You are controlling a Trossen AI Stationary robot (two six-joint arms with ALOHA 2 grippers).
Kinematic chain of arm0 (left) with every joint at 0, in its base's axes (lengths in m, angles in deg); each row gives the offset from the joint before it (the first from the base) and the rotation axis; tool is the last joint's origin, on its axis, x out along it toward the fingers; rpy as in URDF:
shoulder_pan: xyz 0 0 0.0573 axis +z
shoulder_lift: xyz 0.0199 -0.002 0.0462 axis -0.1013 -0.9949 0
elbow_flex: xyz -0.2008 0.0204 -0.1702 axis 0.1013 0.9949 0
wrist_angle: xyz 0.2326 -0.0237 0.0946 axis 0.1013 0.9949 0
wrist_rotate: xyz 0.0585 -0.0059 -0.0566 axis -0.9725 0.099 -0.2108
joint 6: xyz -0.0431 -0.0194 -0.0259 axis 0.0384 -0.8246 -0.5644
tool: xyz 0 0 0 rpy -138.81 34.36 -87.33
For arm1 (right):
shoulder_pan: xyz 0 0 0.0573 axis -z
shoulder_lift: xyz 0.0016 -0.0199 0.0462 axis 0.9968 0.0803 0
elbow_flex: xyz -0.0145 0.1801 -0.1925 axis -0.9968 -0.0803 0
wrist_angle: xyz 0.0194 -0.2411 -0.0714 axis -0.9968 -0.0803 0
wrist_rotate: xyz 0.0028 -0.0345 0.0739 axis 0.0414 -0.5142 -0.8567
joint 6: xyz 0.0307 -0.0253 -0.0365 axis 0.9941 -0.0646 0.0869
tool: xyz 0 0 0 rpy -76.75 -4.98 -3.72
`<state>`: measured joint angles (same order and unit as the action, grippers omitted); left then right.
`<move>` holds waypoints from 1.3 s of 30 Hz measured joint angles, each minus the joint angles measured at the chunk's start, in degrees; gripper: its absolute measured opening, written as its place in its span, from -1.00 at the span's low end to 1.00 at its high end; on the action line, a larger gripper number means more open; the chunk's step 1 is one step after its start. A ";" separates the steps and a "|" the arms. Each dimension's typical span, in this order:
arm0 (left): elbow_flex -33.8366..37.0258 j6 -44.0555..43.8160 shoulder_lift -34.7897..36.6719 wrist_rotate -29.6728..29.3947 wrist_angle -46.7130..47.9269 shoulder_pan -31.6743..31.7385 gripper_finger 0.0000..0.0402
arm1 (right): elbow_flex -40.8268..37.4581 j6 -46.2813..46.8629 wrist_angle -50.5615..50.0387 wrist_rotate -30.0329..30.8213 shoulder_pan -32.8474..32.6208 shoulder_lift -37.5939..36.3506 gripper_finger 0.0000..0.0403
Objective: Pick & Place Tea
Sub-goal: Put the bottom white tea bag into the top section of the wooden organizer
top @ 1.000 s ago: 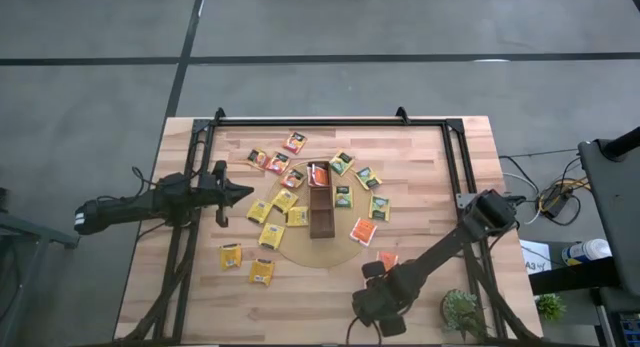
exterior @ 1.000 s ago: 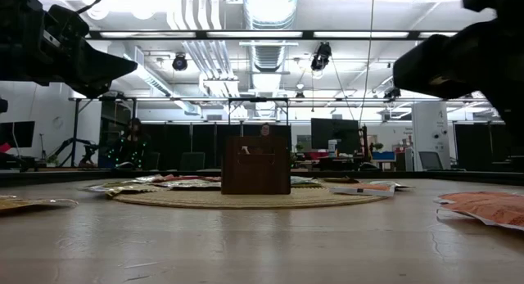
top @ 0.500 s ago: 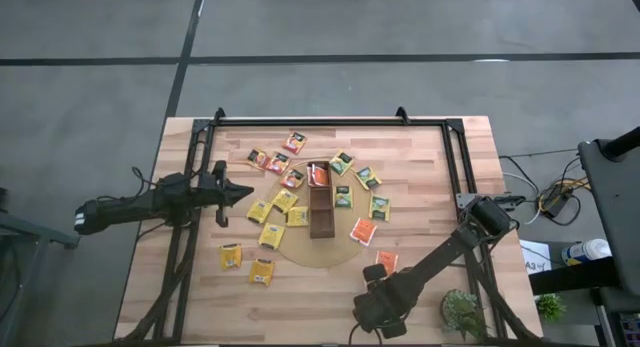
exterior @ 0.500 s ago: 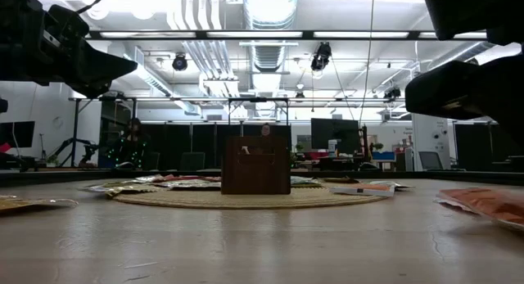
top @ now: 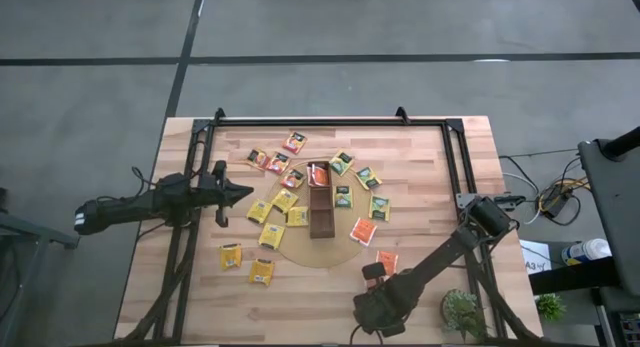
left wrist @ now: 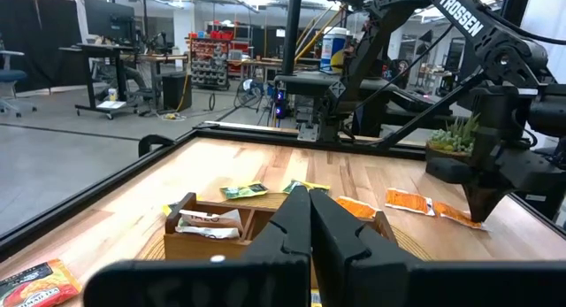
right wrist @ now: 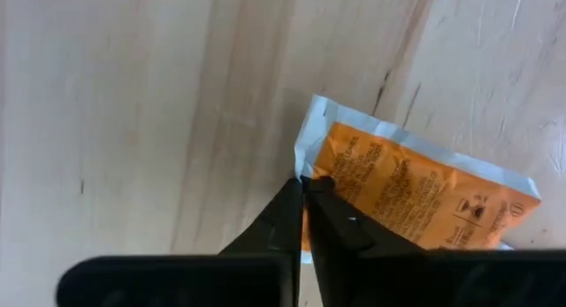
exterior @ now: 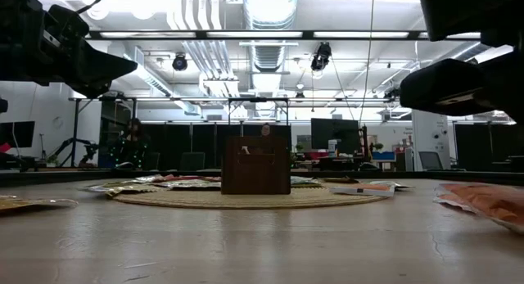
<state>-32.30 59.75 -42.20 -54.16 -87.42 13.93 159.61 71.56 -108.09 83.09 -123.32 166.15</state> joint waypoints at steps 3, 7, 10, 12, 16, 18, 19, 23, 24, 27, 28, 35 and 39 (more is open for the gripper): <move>0.00 0.00 0.00 0.00 0.00 -0.02 -1.00 | 0.02 0.03 -0.61 0.54 0.08 -0.48 -0.96; 0.00 0.00 0.00 0.00 0.00 -0.01 -1.00 | 0.18 1.44 -1.32 0.88 0.31 -2.59 -0.96; 0.00 0.00 0.00 0.00 0.00 -0.02 -1.00 | 0.35 4.12 -2.24 1.62 0.39 -5.75 -0.96; 0.01 0.00 0.00 0.00 0.00 -0.02 -1.00 | 0.35 5.88 -2.33 1.97 0.56 -7.78 -0.96; 0.01 0.00 0.00 0.00 0.00 -0.02 -1.00 | 0.38 10.37 -2.11 3.60 1.42 -11.79 -0.96; 0.02 0.00 0.00 0.00 0.00 0.00 -1.00 | 0.42 12.57 -1.79 3.76 1.96 -13.51 -0.96; 0.00 0.00 -0.02 0.00 0.00 -0.02 -1.00 | 0.42 13.72 -1.40 3.88 2.35 -14.16 -0.96; 0.00 0.00 -0.02 0.00 0.00 0.00 -1.00 | 0.42 16.47 1.58 4.13 4.02 -16.58 -0.96; 0.00 0.00 -0.02 0.00 0.00 -0.01 -1.00 | 0.42 17.34 2.34 4.66 4.51 -17.04 -0.96; 0.00 0.00 -0.02 0.00 0.00 0.00 -1.00 | 0.44 19.11 4.39 4.80 6.17 -17.88 -0.96; 0.01 0.00 -0.02 0.00 0.00 -0.02 -1.00 | 0.44 19.44 4.85 4.85 6.75 -17.96 -0.96; 0.01 0.00 0.00 0.00 0.00 -0.01 -1.00 | 0.44 19.36 5.87 4.89 10.37 -18.37 -0.96; 0.01 0.00 -0.02 0.00 0.00 0.00 -1.00 | 0.44 18.05 6.09 4.90 12.81 -18.37 -0.96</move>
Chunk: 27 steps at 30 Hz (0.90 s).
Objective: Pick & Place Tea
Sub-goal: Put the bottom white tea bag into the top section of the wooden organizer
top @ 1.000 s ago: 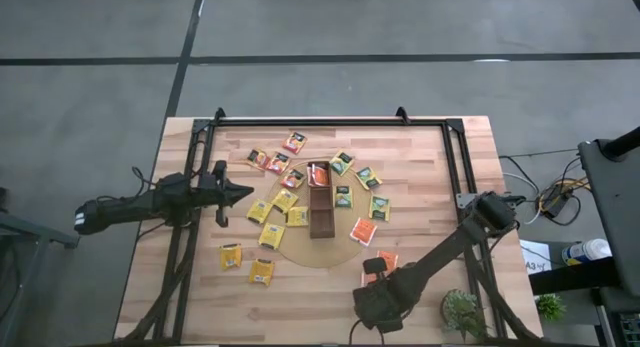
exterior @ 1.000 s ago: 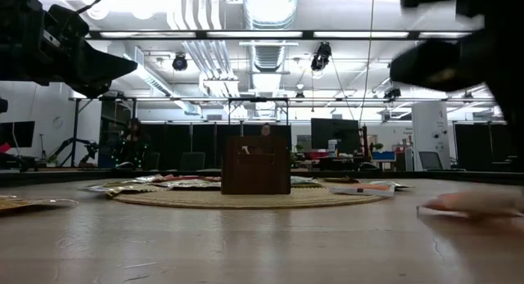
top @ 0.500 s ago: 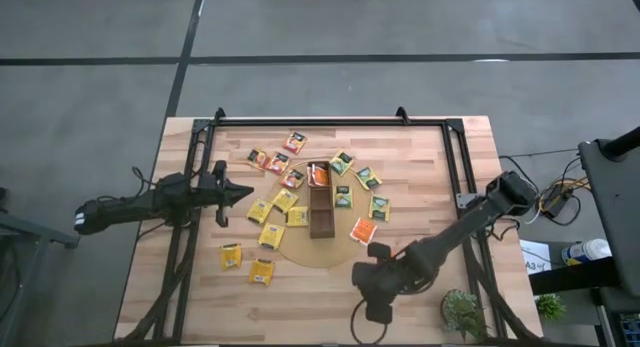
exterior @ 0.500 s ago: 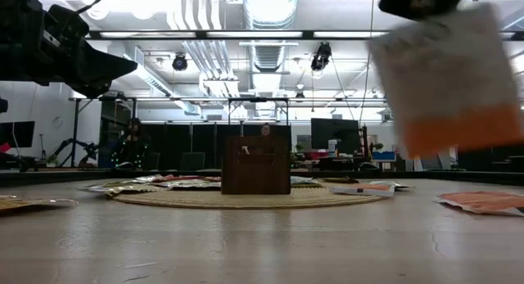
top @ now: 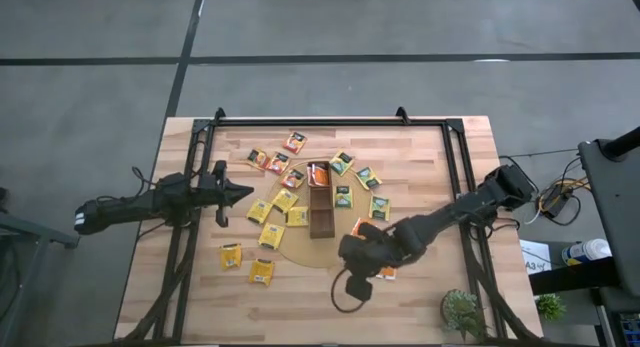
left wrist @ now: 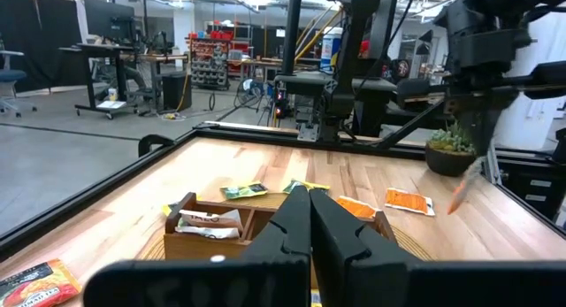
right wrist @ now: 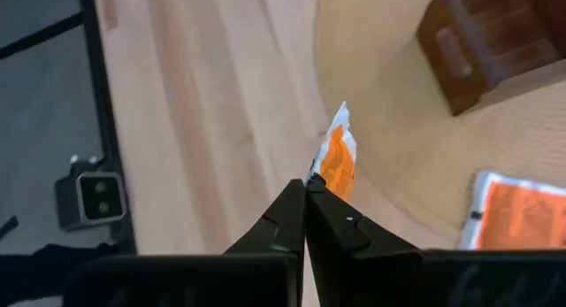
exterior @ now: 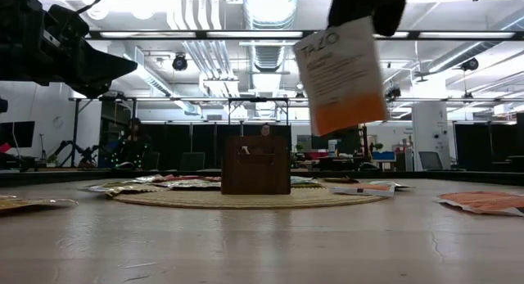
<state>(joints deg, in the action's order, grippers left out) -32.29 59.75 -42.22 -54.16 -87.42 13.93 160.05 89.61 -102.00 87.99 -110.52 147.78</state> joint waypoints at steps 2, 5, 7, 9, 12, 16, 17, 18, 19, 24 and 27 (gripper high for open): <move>0.00 0.00 0.00 0.00 0.00 -0.01 -1.00 | 0.00 -0.26 0.09 -0.02 1.44 0.00 -0.96; 0.01 0.00 0.00 0.00 0.00 0.00 -1.00 | 0.00 -1.27 0.83 -0.02 3.78 -0.21 -0.96; 0.01 0.00 0.00 0.00 0.00 -0.02 -1.00 | 0.00 -2.03 1.30 0.00 5.49 -0.41 -0.96; -0.01 0.00 0.00 0.00 0.00 0.00 -1.00 | 0.00 -3.06 1.32 -0.02 7.32 -0.52 -0.96; 0.00 0.00 0.00 0.00 0.00 -0.01 -1.00 | 0.00 -3.90 1.51 -0.02 10.22 -0.52 -0.96; 0.01 0.00 0.01 0.00 0.00 -0.01 -1.00 | 0.00 -6.09 3.48 0.00 14.45 -0.52 -0.96; 0.01 0.00 0.00 0.00 0.00 0.00 -1.00 | 0.00 -6.74 3.95 -0.01 15.50 -0.52 -0.96; -0.01 0.00 0.00 0.00 0.00 -0.02 -1.00 | 0.00 -7.44 4.54 -0.01 16.55 -0.52 -0.96; -0.01 0.00 0.00 0.00 0.00 0.00 -1.00 | 0.00 -7.93 4.99 -0.04 17.65 -0.52 -0.96; 0.00 0.00 0.01 0.00 0.00 -0.01 -1.00 | 0.00 -11.58 7.24 -0.01 23.47 -0.52 -0.96; 0.01 0.00 0.00 0.00 0.01 -0.02 -1.00 | 0.00 -13.87 8.33 -0.18 26.71 -0.52 -0.96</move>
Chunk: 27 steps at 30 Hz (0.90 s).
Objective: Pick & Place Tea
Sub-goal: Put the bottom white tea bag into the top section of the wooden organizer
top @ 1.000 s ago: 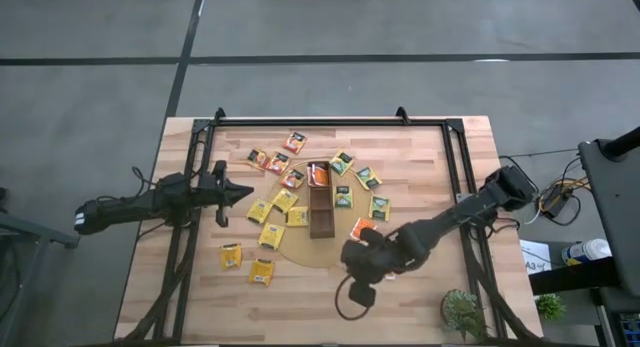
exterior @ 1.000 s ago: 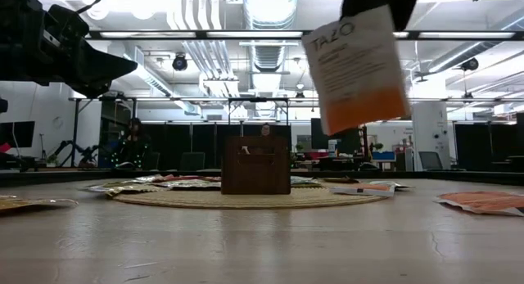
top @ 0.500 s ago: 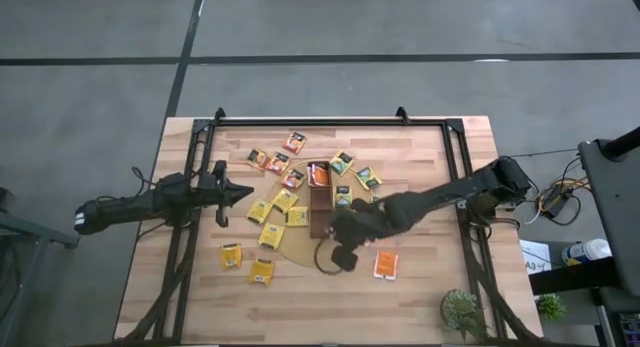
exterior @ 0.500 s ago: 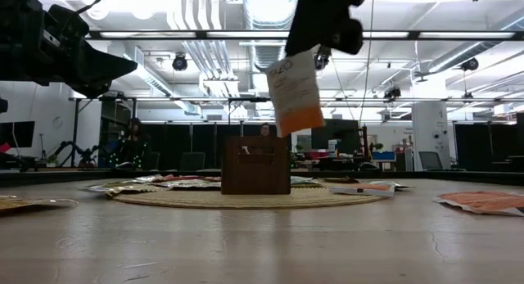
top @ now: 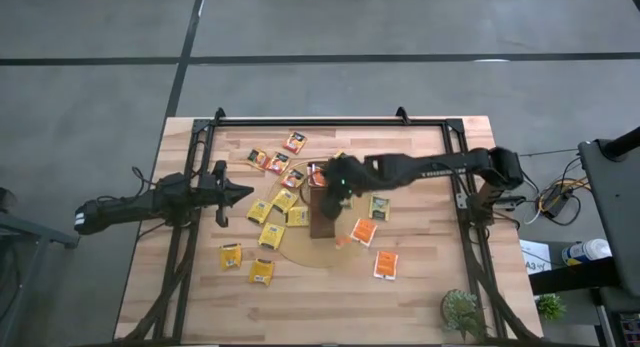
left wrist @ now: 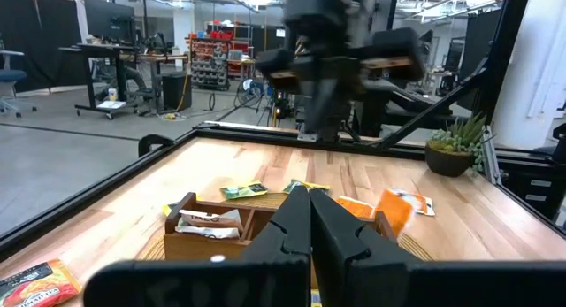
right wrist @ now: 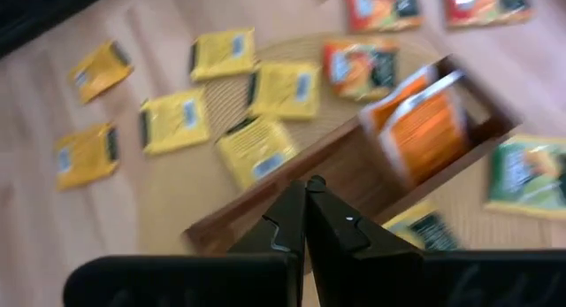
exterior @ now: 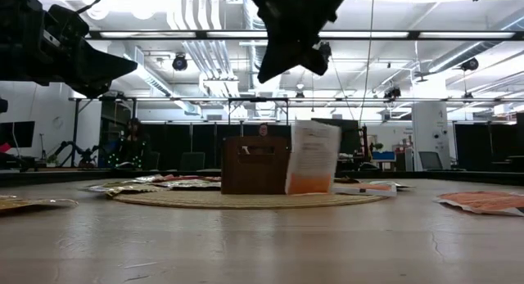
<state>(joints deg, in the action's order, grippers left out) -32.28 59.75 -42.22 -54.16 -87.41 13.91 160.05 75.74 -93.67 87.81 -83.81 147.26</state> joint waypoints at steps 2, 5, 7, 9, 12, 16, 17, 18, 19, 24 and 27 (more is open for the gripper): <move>-0.02 0.00 0.00 0.00 -0.01 0.02 -1.00 | 0.00 -1.57 0.40 -0.50 1.67 0.00 -0.96; -0.01 0.00 -0.01 0.00 0.00 0.00 -1.00 | 0.00 -6.80 0.25 -1.51 3.13 -0.54 -0.96; -0.02 0.00 0.01 0.00 0.00 0.01 -1.00 | 0.00 -11.62 -0.36 -2.59 3.43 -1.13 -0.96; -0.02 0.00 -0.01 0.00 0.02 0.00 -1.00 | 0.00 -15.95 -1.82 -4.17 3.38 -1.65 -0.96; -0.01 0.00 0.01 0.00 -0.01 0.01 -1.00 | 0.00 -22.02 -5.01 -7.43 2.03 -2.35 -0.96; 0.00 0.00 0.01 0.00 0.01 0.01 -1.00 | -0.12 -26.86 -10.79 -8.88 -1.29 -2.46 -0.91; 0.00 0.00 0.02 0.00 0.00 0.00 -1.00 | -0.13 -27.52 -12.13 -9.61 -2.11 -2.22 -0.87; -0.02 0.00 0.02 0.00 0.02 0.02 -1.00 | -0.13 -28.00 -13.24 -10.24 -2.86 -2.09 -0.83; 0.00 0.00 -0.01 0.00 -0.01 0.00 -1.00 | -0.28 -28.66 -14.47 -10.64 -3.62 -2.05 -0.78; -0.02 0.00 0.01 0.00 0.02 0.02 -1.00 | -3.30 -34.46 -15.44 -10.58 -8.15 -2.05 -0.48; -0.02 0.00 0.02 0.00 0.00 0.00 -1.00 | -5.27 -38.53 -15.15 -10.38 -10.90 -2.05 -0.30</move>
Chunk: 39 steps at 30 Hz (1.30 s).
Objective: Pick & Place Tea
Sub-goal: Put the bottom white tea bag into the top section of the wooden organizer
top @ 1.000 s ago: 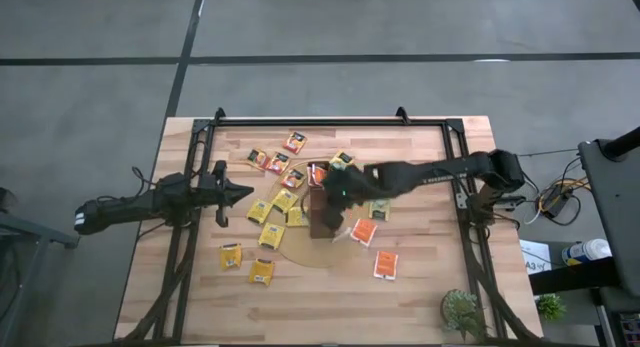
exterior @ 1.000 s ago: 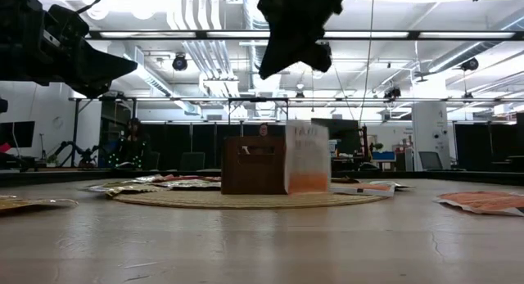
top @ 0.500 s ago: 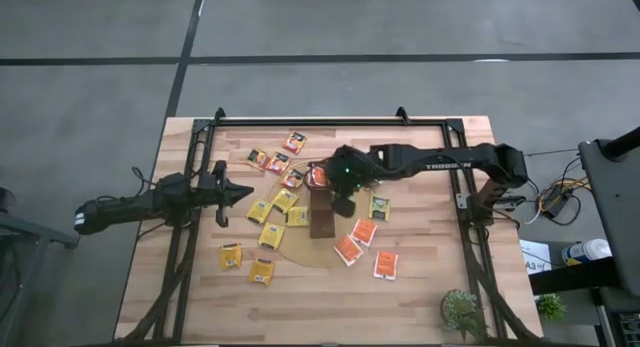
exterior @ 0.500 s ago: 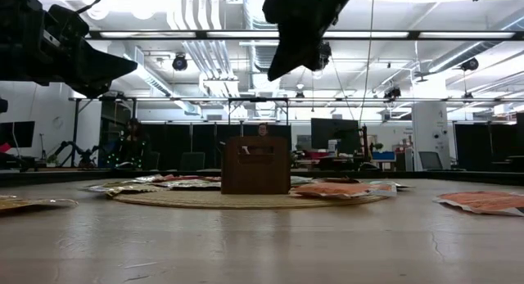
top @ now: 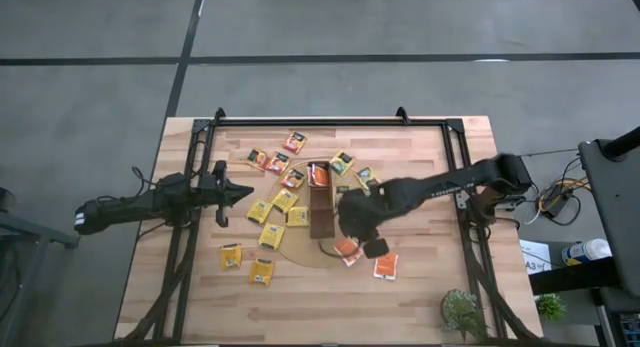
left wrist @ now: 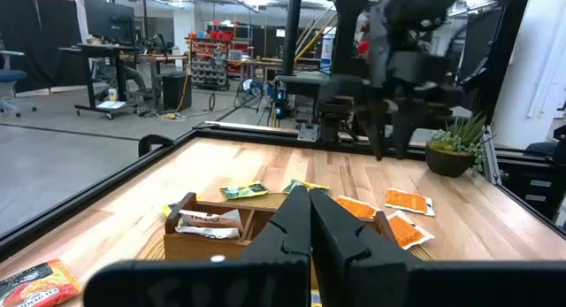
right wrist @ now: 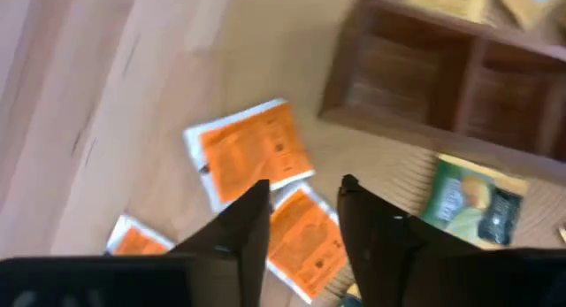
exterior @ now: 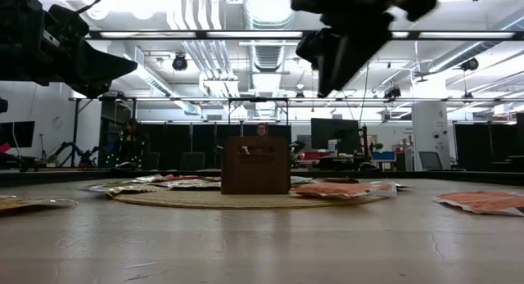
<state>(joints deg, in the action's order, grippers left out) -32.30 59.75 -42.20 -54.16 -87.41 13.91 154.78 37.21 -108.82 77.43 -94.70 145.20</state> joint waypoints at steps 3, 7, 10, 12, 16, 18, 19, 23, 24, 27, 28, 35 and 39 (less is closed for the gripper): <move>0.01 0.00 0.00 0.00 0.01 0.01 -1.00 | -1.94 -3.68 0.06 0.55 -2.68 0.63 -0.17; 0.02 0.00 -0.01 0.00 0.00 0.01 -1.00 | -3.34 -6.61 0.11 1.80 -6.05 1.96 -0.07; 0.01 0.00 -0.01 0.00 0.02 0.01 -1.00 | -3.47 -8.15 0.43 2.97 -7.50 3.76 -0.05; 0.00 0.00 -0.01 0.00 0.00 0.02 -1.00 | -3.56 -9.05 0.87 3.46 -8.03 5.07 -0.04; 0.02 0.00 -0.01 0.00 0.00 0.01 -1.00 | -3.56 -9.43 1.91 8.05 -9.15 7.64 -0.02; 0.01 0.00 -0.01 0.00 0.00 0.01 -1.00 | -3.56 -9.86 1.92 9.35 -9.63 8.49 -0.03; 0.00 0.00 0.00 0.00 0.00 0.02 -1.00 | -3.58 -10.29 1.94 9.48 -9.95 8.63 -0.03; 0.02 0.00 0.00 0.00 0.00 0.02 -1.00 | -3.78 -12.20 4.46 11.71 -11.76 8.61 -0.03; 0.00 0.00 0.00 0.00 0.00 0.00 -1.00 | -3.89 -12.36 5.10 11.87 -12.08 8.61 -0.03; 0.02 0.00 0.00 0.00 0.00 0.00 -1.00 | -4.20 -10.70 6.97 11.87 -12.84 8.61 -0.03; 0.02 0.00 0.00 0.00 0.00 0.02 -1.00 | -4.57 -10.53 7.06 11.94 -13.04 8.61 -0.03; 0.01 0.00 0.00 0.00 0.00 0.01 -1.00 | -7.34 -10.83 9.67 11.87 -14.20 8.81 -0.03; 0.01 0.00 0.00 0.00 0.00 0.00 -1.00 | -9.16 -12.20 11.61 12.10 -14.17 8.82 -0.03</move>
<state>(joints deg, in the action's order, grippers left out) -32.29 59.75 -42.20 -54.16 -87.42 13.91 145.62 25.01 -97.21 89.53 -108.88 154.02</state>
